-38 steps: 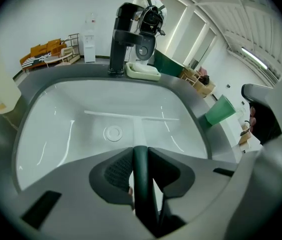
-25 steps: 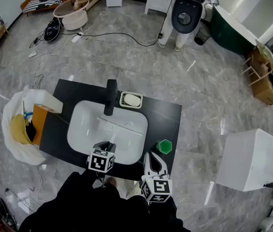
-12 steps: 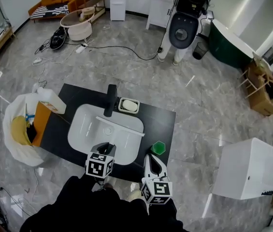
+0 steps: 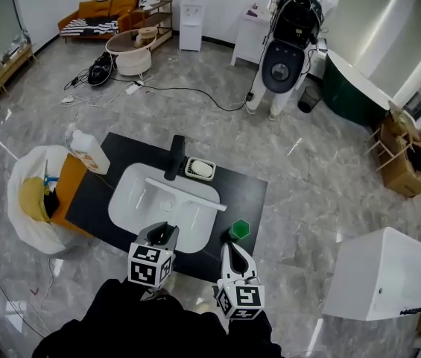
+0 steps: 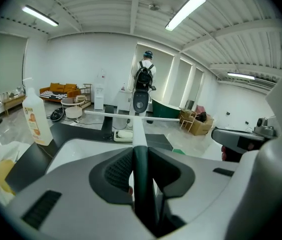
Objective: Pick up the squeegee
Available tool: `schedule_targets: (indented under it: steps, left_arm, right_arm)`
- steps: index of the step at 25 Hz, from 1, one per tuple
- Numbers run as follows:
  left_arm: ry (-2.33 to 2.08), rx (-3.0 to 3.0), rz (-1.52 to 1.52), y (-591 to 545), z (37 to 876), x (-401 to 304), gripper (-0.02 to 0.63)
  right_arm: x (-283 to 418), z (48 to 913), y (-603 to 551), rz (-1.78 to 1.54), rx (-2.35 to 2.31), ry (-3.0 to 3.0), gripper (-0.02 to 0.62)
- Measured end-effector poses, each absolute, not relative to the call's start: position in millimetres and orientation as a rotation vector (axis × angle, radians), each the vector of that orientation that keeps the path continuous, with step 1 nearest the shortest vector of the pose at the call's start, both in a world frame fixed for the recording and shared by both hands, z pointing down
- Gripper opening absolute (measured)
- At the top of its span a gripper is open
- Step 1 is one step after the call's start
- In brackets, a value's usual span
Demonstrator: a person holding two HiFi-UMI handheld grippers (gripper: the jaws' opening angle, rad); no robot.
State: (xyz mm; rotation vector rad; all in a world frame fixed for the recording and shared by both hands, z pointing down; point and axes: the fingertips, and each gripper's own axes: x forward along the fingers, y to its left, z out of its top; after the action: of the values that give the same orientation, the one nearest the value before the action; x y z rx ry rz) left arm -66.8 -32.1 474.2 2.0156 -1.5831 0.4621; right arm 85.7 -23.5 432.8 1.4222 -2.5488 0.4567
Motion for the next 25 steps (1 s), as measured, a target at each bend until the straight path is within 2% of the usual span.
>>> schedule_targets:
  steps: [10, 25]
  left_arm:
    - [-1.700, 2.107, 0.336, 33.8, 423.9, -51.3, 0.106]
    - [-1.766, 2.155, 0.277, 142.3, 390.7, -22.5, 0.107]
  right_arm:
    - [103.8, 402.3, 33.3, 0.370, 1.418, -2.619, 0.015]
    - [138.2, 386.9, 124.2, 0.315, 1.420, -2.665, 0.015]
